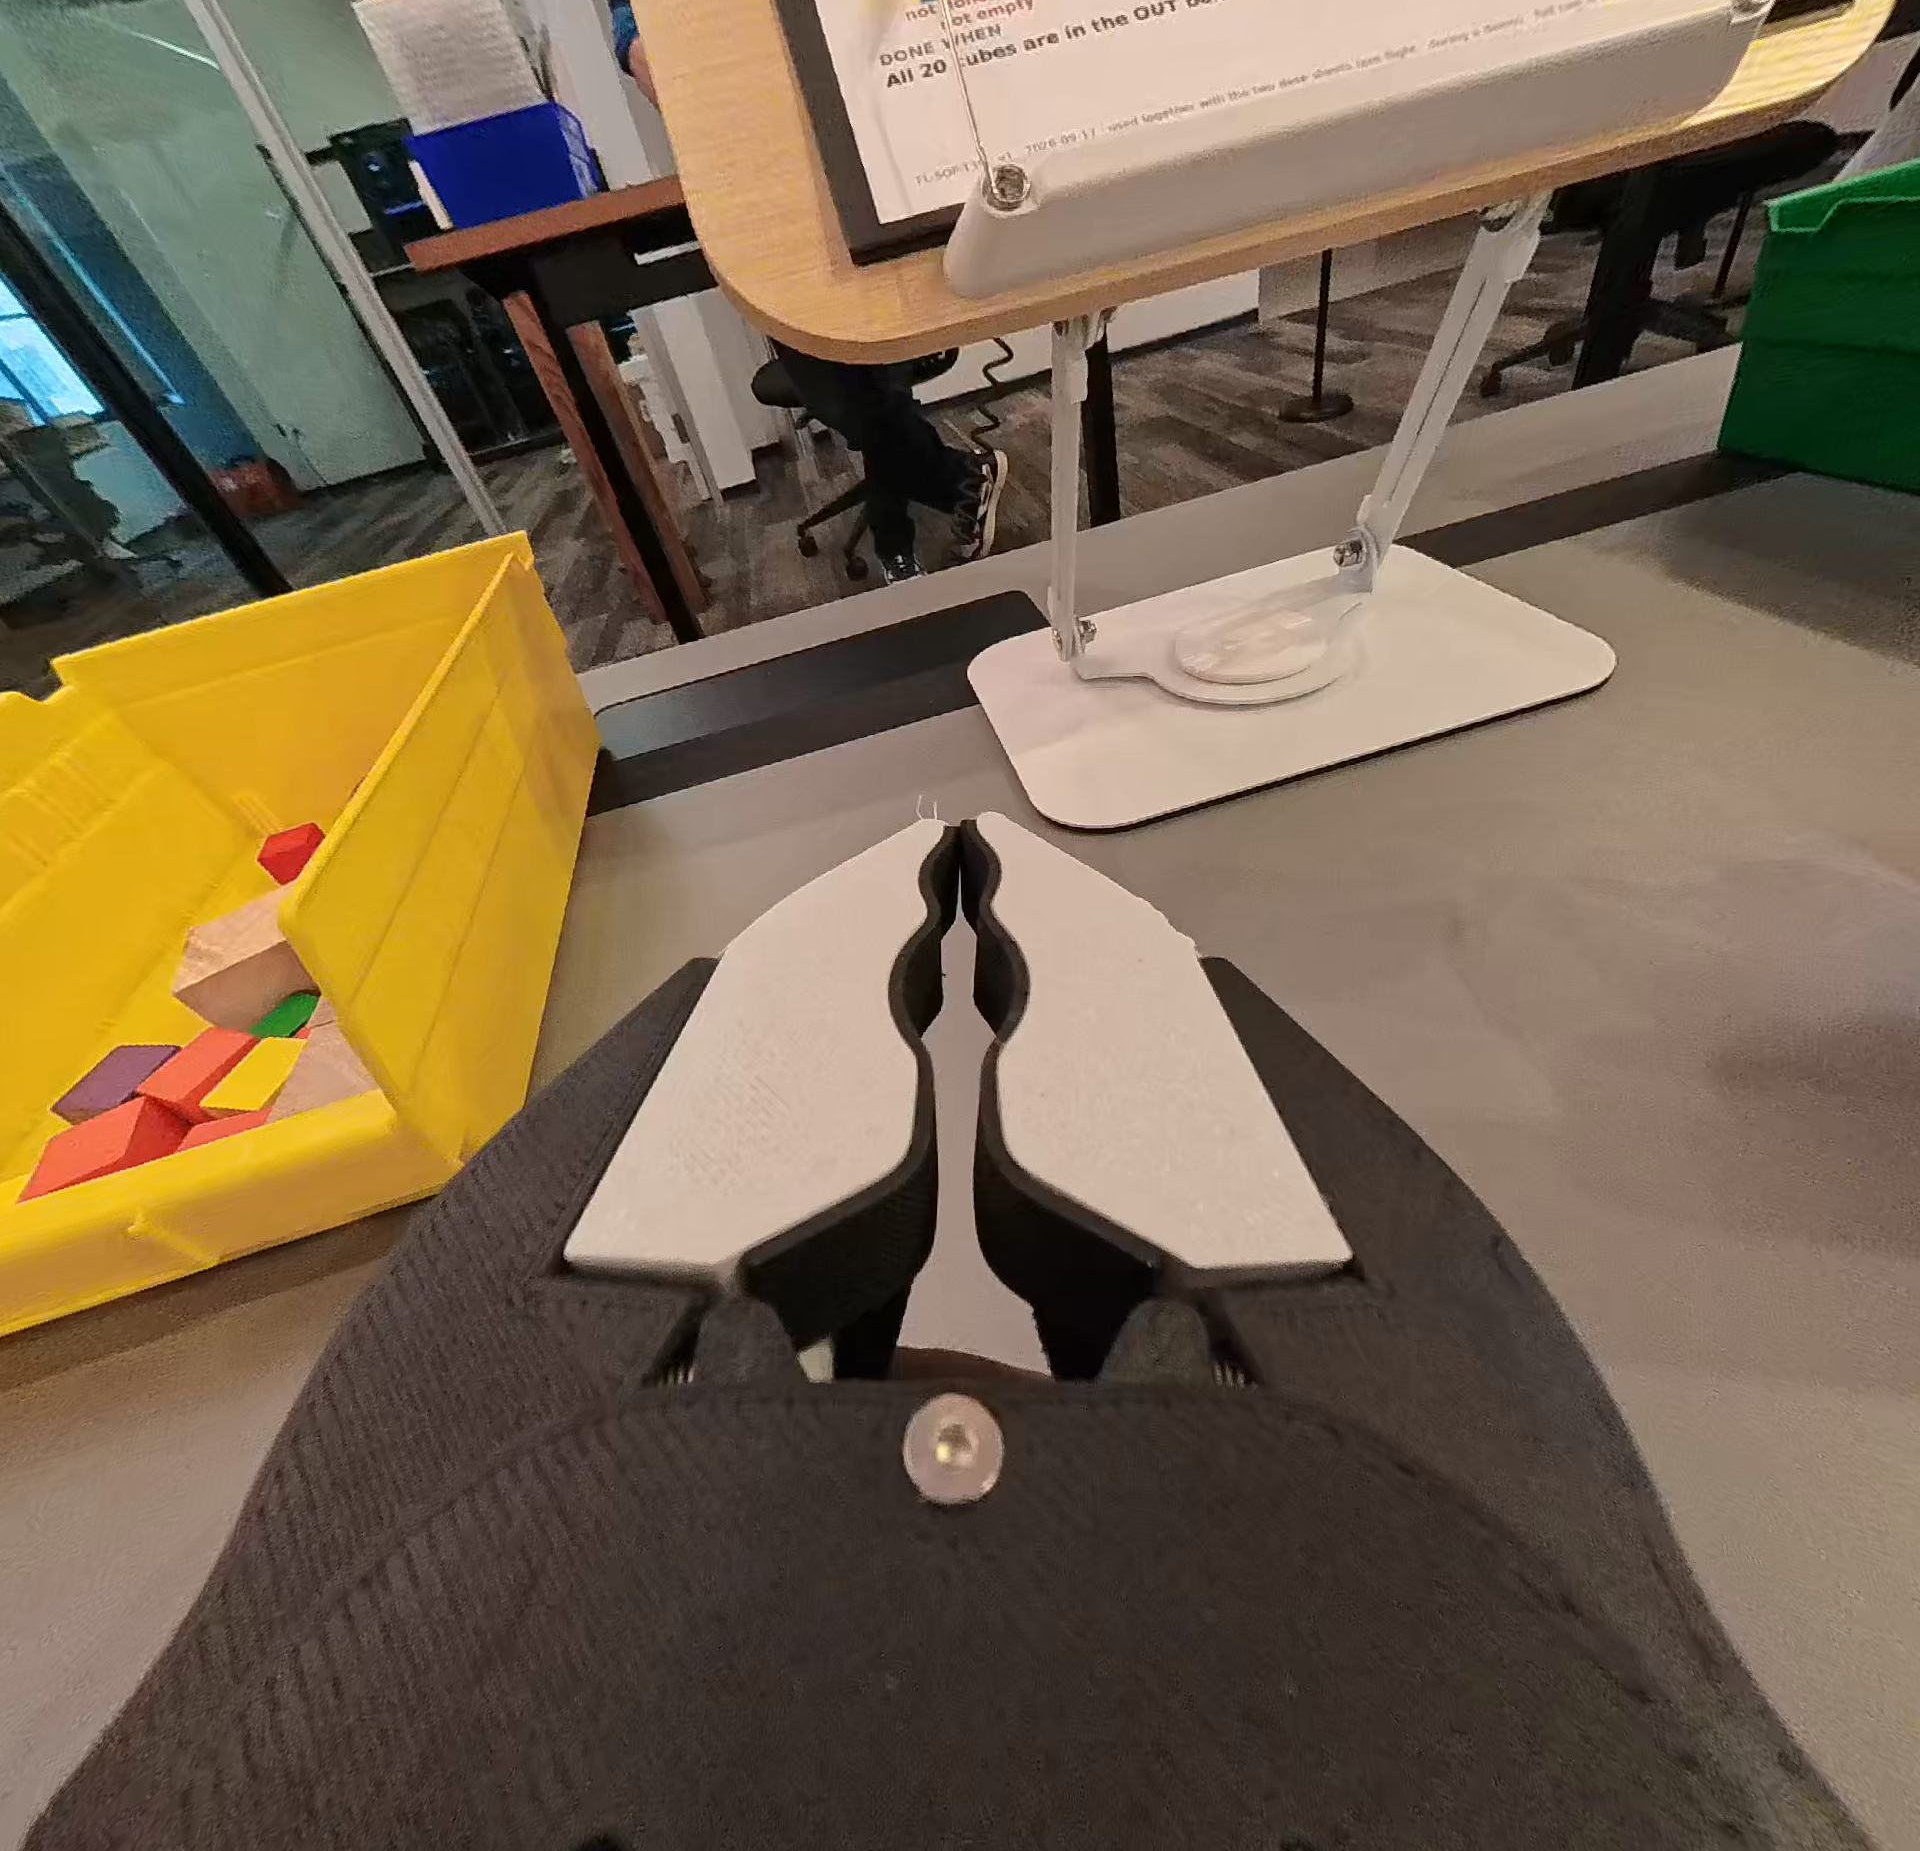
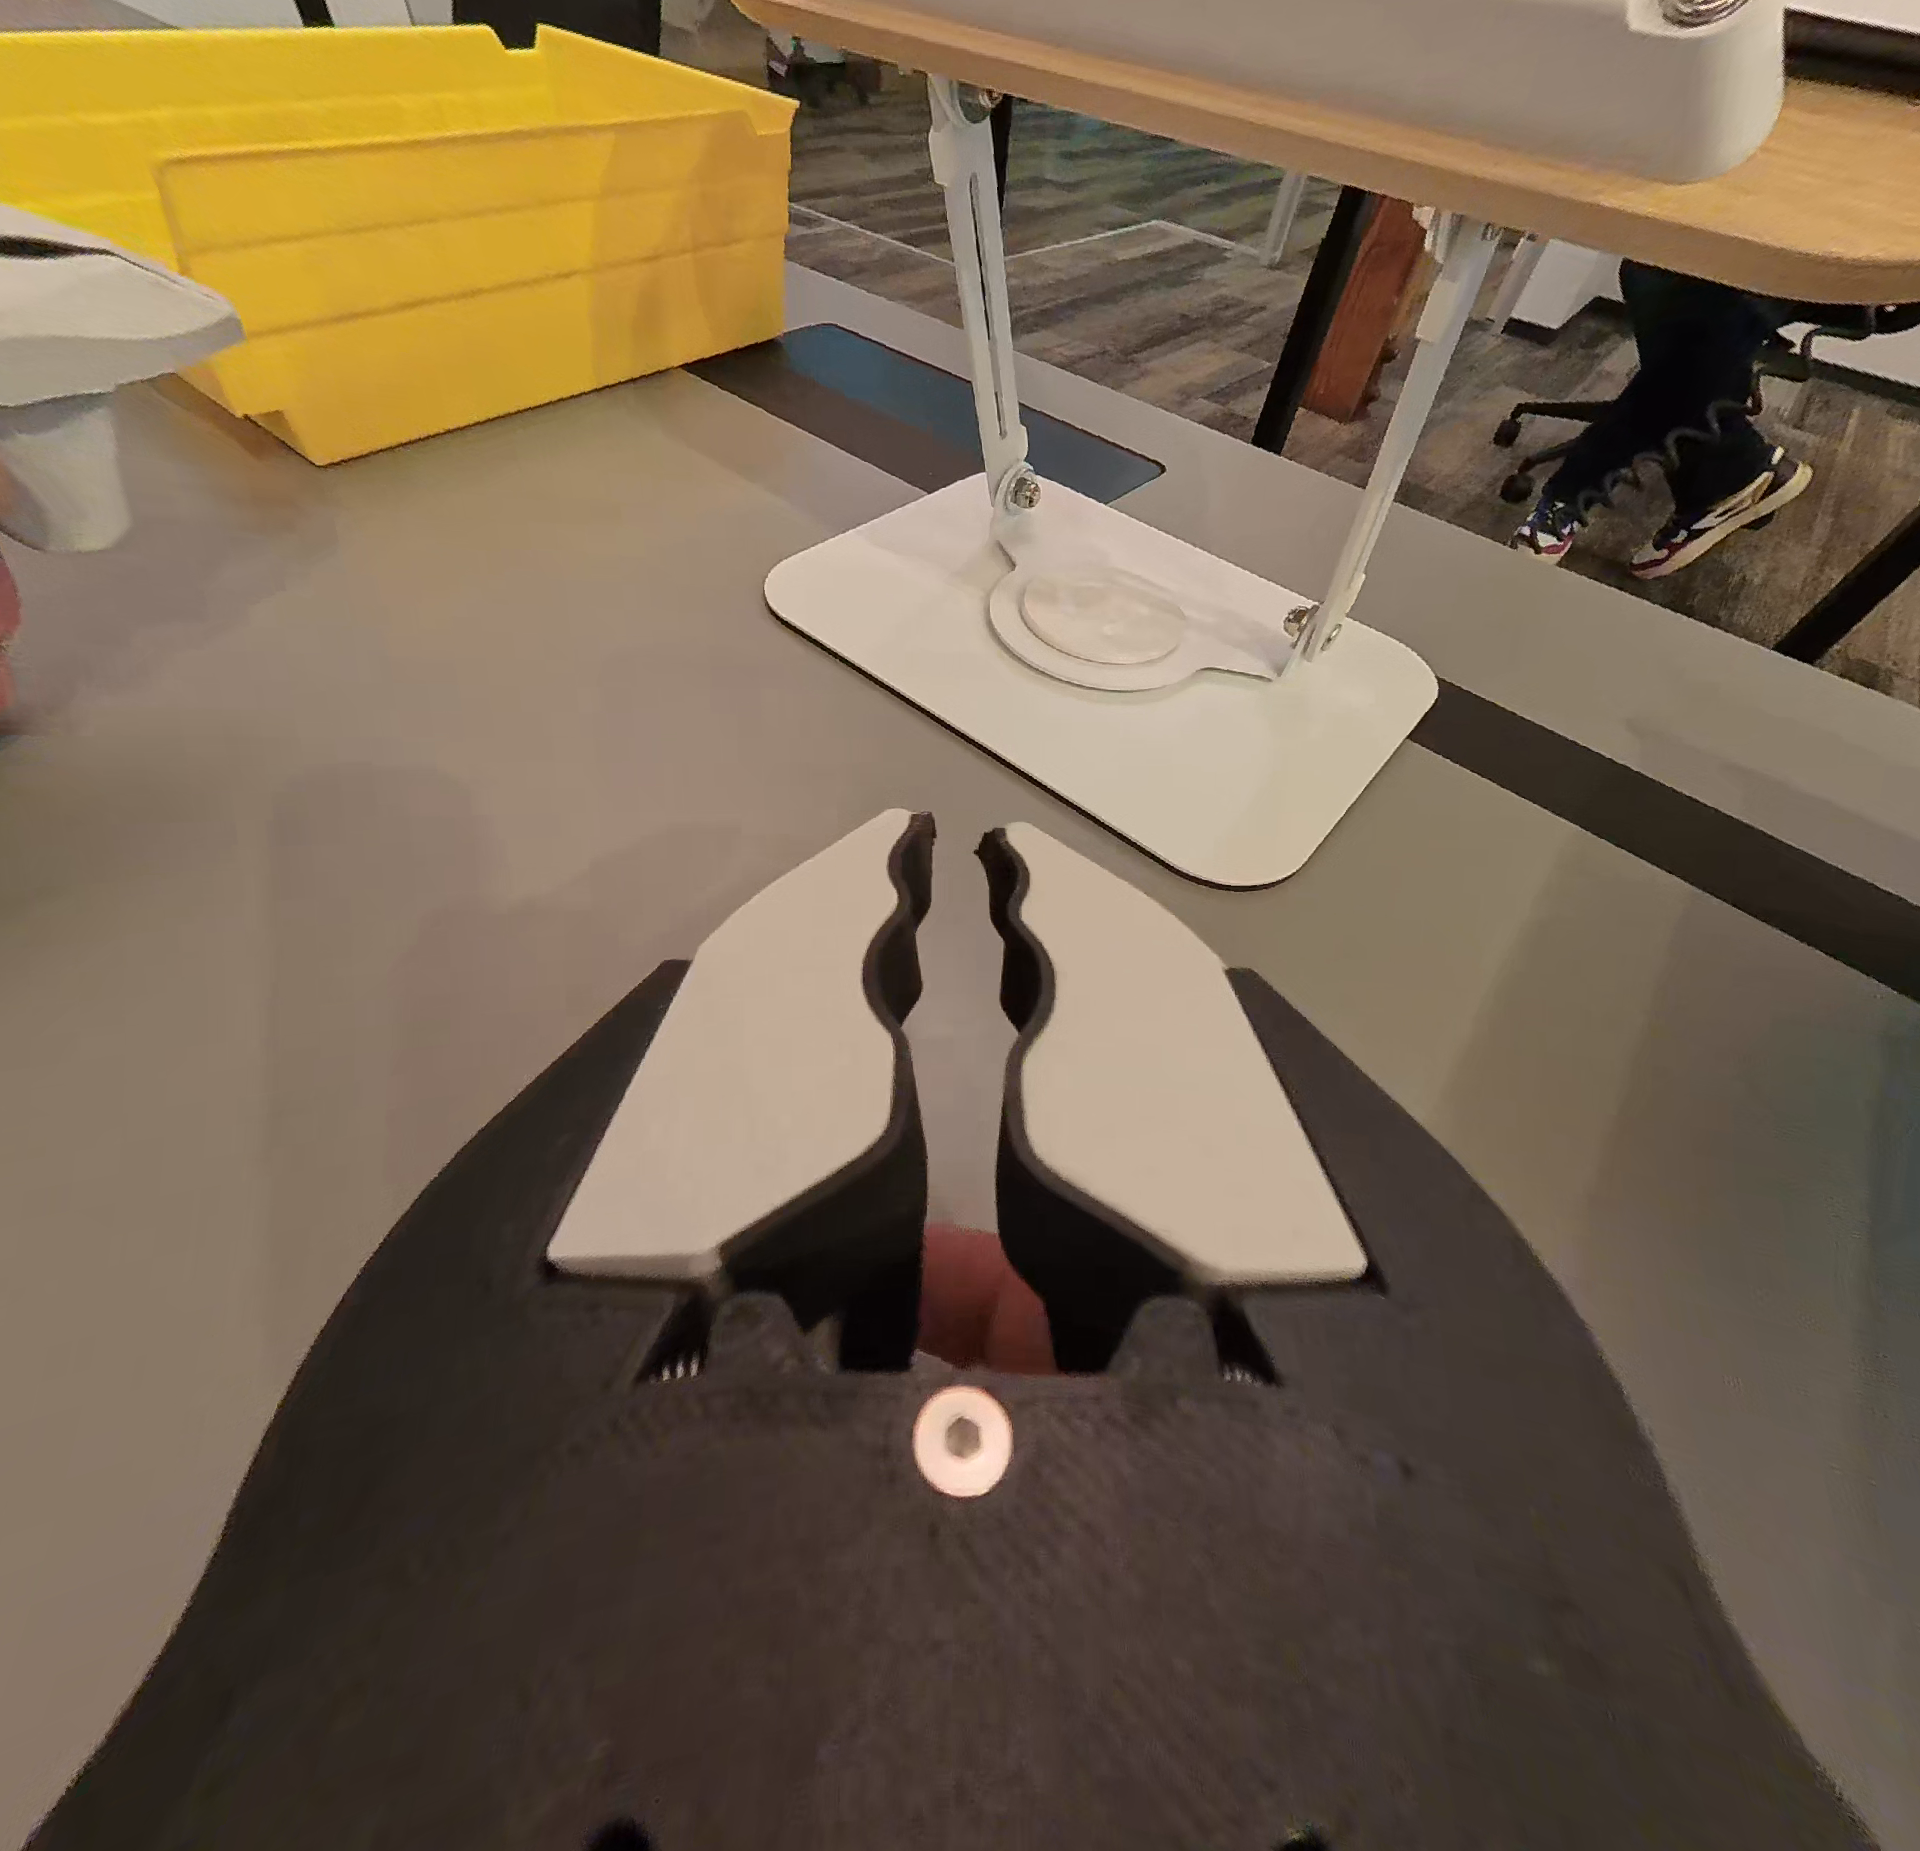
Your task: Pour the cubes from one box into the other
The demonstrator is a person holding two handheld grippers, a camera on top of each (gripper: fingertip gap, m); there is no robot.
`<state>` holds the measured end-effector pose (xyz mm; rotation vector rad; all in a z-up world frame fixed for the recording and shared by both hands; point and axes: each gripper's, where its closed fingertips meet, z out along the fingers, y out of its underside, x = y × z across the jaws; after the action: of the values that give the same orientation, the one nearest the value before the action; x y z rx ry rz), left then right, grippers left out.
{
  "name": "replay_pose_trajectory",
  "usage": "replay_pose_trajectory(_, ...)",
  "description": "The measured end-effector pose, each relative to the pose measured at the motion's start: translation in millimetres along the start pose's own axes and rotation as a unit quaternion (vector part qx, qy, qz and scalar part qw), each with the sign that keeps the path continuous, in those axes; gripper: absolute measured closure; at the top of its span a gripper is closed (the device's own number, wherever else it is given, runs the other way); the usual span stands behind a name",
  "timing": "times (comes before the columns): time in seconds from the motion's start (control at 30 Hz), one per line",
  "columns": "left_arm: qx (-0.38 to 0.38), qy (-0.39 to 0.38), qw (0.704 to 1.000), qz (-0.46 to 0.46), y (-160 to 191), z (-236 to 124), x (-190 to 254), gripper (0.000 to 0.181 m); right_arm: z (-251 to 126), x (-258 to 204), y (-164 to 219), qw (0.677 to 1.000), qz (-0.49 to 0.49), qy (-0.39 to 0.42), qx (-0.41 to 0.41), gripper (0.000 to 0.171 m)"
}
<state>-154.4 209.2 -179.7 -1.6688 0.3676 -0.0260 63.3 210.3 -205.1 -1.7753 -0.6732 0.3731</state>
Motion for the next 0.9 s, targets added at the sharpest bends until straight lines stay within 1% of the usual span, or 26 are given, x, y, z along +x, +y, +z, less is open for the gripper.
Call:
replay_pose_trajectory(0.1,0.0,-0.007,1.0,-0.007,2,0,-6,0.181,0,1,0,1.0,0.008,-0.004,-0.001,0.166)
replay_pose_trajectory(0.13,0.001,-0.012,1.0,-0.013,2,-1,-9,0.178,0,2,0,1.0,0.011,-0.003,-0.001,0.166)
replay_pose_trajectory(0.2,-0.003,-0.029,0.999,-0.023,4,-2,-17,0.163,1,2,1,1.0,0.013,-0.001,-0.002,0.161)
replay_pose_trajectory(0.23,-0.005,-0.032,0.999,-0.029,5,-3,-21,0.158,1,2,1,1.0,0.013,-0.002,-0.002,0.158)
replay_pose_trajectory(0.33,0.0,-0.055,0.998,-0.034,2,-8,-36,0.15,0,4,0,1.0,0.015,0.004,-0.001,0.145)
replay_pose_trajectory(0.5,0.012,-0.1,0.994,-0.043,-7,-20,-71,0.133,0,6,0,1.0,0.022,0.004,0.001,0.134)
replay_pose_trajectory(0.53,0.014,-0.114,0.992,-0.042,-10,-23,-81,0.129,0,5,0,1.0,0.02,0.003,0.0,0.132)
replay_pose_trajectory(0.6,0.008,-0.171,0.984,-0.047,-13,-33,-115,0.105,2,3,2,1.0,0.015,0.0,-0.007,0.127)
replay_pose_trajectory(0.63,0.009,-0.187,0.98,-0.065,-16,-39,-131,0.099,3,2,3,1.0,0.012,-0.005,-0.011,0.123)
replay_pose_trajectory(0.73,0.018,-0.222,0.968,-0.111,-27,-56,-182,0.097,7,-2,8,0.999,0.007,-0.017,-0.032,0.106)
replay_pose_trajectory(0.8,0.011,-0.246,0.962,-0.119,-31,-63,-214,0.092,9,-3,10,0.999,0.004,-0.019,-0.041,0.103)
replay_pose_trajectory(0.87,0.005,-0.273,0.954,-0.126,-34,-68,-245,0.081,10,-3,12,0.999,0.007,-0.02,-0.047,0.101)
replay_pose_trajectory(0.9,0.004,-0.285,0.95,-0.125,-35,-70,-259,0.078,10,-2,12,0.999,0.011,-0.021,-0.049,0.1)
